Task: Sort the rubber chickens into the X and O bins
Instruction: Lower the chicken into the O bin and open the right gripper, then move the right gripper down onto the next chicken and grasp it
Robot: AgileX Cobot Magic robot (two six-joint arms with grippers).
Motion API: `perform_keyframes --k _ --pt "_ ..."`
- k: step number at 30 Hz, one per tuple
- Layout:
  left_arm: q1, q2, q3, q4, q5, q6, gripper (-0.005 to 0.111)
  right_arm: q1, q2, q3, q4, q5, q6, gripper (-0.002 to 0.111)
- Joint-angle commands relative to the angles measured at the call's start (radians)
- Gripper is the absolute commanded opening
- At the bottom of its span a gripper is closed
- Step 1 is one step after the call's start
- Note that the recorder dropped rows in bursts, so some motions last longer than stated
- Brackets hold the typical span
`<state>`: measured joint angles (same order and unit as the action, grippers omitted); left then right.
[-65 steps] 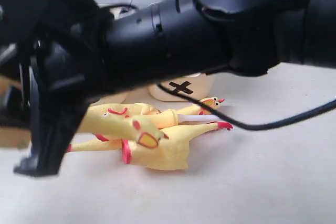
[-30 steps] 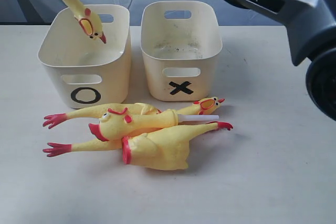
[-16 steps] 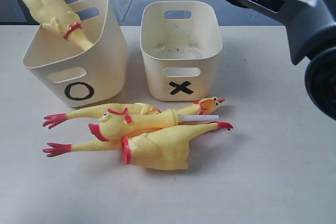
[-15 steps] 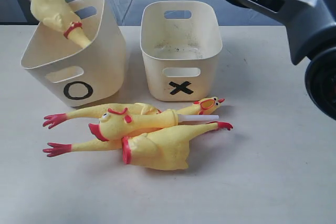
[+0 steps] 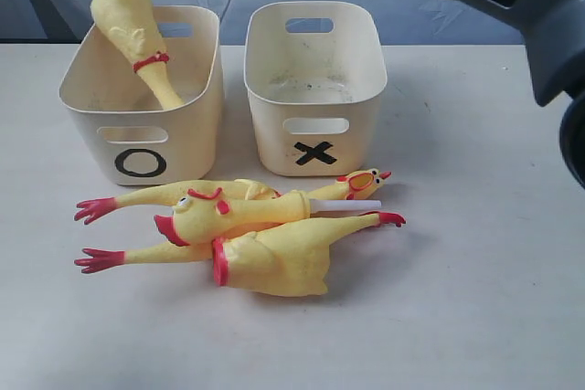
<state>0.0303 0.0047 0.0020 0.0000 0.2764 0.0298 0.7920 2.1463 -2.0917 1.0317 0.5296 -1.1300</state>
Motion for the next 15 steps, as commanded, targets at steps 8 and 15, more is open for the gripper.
perform_keyframes --k 8,15 --pt "-0.005 -0.005 -0.002 -0.007 -0.007 -0.003 0.000 0.007 0.009 0.130 -0.931 0.692 0.597 0.060" --pt "-0.005 -0.005 -0.002 -0.007 -0.007 -0.003 0.000 0.015 0.002 0.278 -0.899 0.692 0.563 0.050"
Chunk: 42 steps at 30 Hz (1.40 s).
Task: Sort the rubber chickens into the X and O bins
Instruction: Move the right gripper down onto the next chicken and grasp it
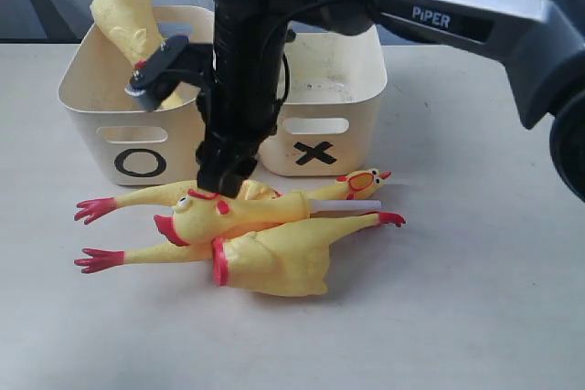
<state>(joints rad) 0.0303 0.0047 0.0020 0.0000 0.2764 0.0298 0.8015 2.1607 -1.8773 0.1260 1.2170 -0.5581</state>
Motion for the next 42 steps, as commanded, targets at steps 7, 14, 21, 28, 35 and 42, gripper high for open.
perform_keyframes --k 7,14,21,28,35,42 --pt "-0.005 -0.005 -0.002 -0.007 -0.007 -0.003 0.000 0.012 -0.079 0.119 -0.013 0.004 -0.020 0.045" --pt "-0.005 -0.005 -0.002 -0.007 -0.007 -0.003 0.000 0.012 -0.246 0.183 0.068 0.004 -0.046 0.045" --pt "-0.005 -0.005 -0.002 -0.007 -0.007 -0.003 0.000 0.012 -0.310 0.385 0.014 0.004 -0.070 0.072" --pt "-0.005 -0.005 -0.002 -0.007 -0.007 -0.003 0.000 0.012 -0.254 0.477 -0.058 -0.039 -0.070 0.074" --pt "-0.005 -0.005 -0.002 -0.007 -0.007 -0.003 0.000 0.012 -0.213 0.477 -0.013 -0.232 -0.070 0.074" --pt "-0.005 -0.005 -0.002 -0.007 -0.007 -0.003 0.000 0.015 -0.121 0.477 0.095 -0.118 -0.070 0.071"
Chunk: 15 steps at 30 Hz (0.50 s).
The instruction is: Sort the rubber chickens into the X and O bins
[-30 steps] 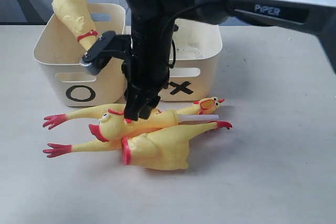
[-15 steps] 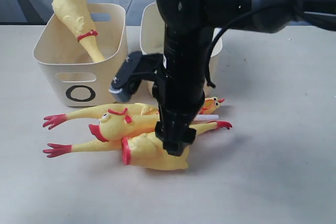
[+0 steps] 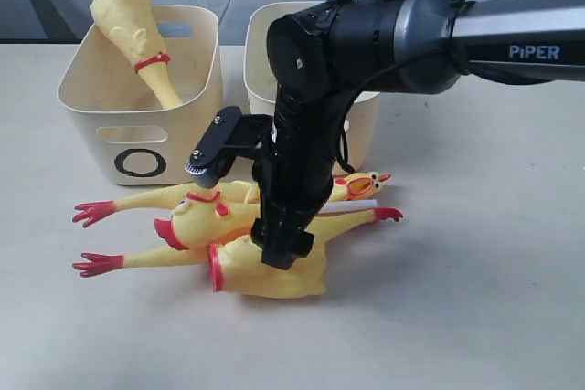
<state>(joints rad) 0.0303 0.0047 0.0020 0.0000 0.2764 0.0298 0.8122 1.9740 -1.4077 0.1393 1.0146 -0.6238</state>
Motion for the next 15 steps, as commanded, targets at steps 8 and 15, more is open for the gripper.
perform_keyframes --k 8,15 --pt "-0.005 -0.005 -0.002 -0.007 -0.007 -0.003 0.000 0.018 0.146 0.012 0.087 0.206 -0.005 0.001" --pt "-0.005 -0.005 -0.002 -0.007 -0.007 -0.003 0.000 0.018 -0.056 -0.039 0.112 0.206 0.024 -0.001"
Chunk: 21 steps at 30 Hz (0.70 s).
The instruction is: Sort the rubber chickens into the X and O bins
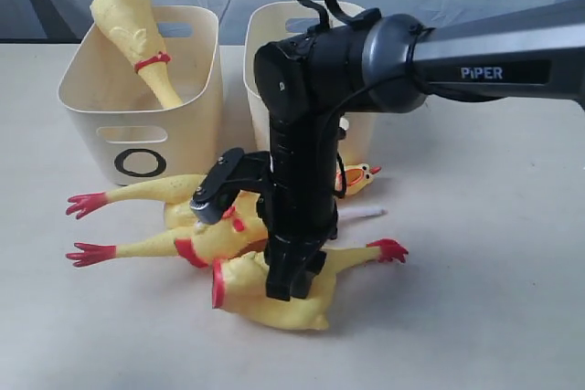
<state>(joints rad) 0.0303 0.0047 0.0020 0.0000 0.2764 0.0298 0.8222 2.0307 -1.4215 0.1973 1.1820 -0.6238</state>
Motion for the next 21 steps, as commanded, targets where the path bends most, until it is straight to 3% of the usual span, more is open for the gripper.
perform_keyframes --k 1,6,11,15,21 --pt "-0.005 -0.005 -0.002 -0.007 -0.007 -0.003 0.000 0.008 -0.160 -0.057 0.059 0.039 0.024 -0.001" --pt "-0.005 -0.005 -0.002 -0.007 -0.007 -0.003 0.000 0.008 -0.297 -0.252 0.092 0.039 -0.001 -0.001" --pt "-0.005 -0.005 -0.002 -0.007 -0.007 -0.003 0.000 0.008 -0.290 -0.304 0.189 -0.694 -0.008 -0.001" --pt "-0.005 -0.005 -0.002 -0.007 -0.007 -0.003 0.000 0.008 -0.235 -0.304 0.374 -1.068 -0.002 -0.001" --pt "-0.005 -0.005 -0.002 -0.007 -0.007 -0.003 0.000 -0.031 -0.192 -0.304 0.317 -1.069 -0.010 -0.001"
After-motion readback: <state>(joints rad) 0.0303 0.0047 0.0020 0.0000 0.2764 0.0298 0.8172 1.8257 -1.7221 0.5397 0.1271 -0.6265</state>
